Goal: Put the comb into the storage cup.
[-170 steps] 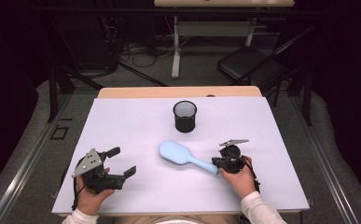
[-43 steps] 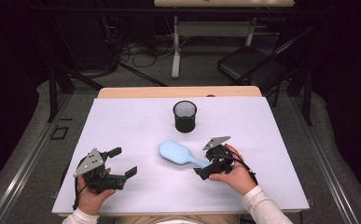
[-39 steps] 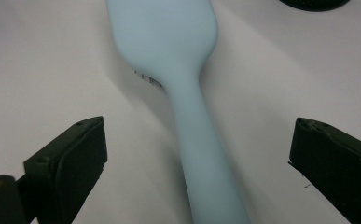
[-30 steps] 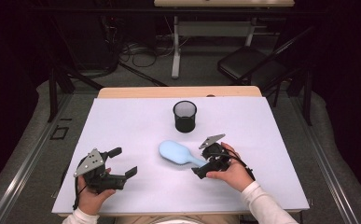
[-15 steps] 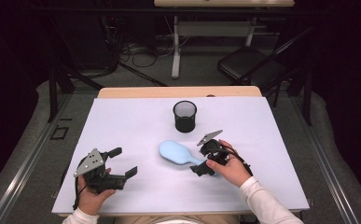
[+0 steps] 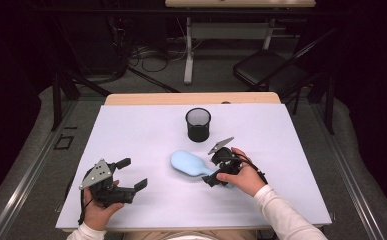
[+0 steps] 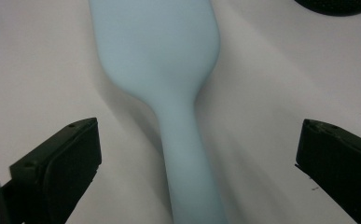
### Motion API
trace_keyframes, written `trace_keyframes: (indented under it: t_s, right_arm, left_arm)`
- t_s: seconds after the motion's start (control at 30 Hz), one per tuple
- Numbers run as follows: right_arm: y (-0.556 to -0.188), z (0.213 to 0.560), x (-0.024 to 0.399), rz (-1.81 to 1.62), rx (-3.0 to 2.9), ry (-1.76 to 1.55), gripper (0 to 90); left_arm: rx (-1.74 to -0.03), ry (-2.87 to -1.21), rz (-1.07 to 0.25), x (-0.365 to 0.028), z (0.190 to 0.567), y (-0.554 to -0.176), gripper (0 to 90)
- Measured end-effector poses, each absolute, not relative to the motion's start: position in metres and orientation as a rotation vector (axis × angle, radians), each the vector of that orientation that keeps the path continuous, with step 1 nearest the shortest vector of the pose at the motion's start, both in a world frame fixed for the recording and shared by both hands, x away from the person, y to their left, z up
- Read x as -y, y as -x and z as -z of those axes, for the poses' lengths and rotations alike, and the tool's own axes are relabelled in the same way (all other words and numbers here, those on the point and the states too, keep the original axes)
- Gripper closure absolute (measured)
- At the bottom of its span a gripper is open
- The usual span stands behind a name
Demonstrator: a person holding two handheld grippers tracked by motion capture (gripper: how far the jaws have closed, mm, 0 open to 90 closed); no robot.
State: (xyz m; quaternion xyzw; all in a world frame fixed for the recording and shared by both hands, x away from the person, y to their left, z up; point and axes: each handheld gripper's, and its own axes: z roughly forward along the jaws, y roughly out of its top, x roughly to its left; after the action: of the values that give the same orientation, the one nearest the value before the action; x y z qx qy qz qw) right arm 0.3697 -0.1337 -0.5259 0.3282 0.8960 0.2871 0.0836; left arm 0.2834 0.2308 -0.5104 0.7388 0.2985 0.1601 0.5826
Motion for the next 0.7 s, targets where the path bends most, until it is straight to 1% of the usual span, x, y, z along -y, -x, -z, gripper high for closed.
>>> trace_keyframes:
  t_s: [0.7]
  right_arm:
    - [-0.374, 0.528, 0.123, -0.767, -2.707, -0.921, 0.0]
  left_arm:
    - [-0.696, -1.728, -0.374, -0.231, 0.51, -0.283, 4.4]
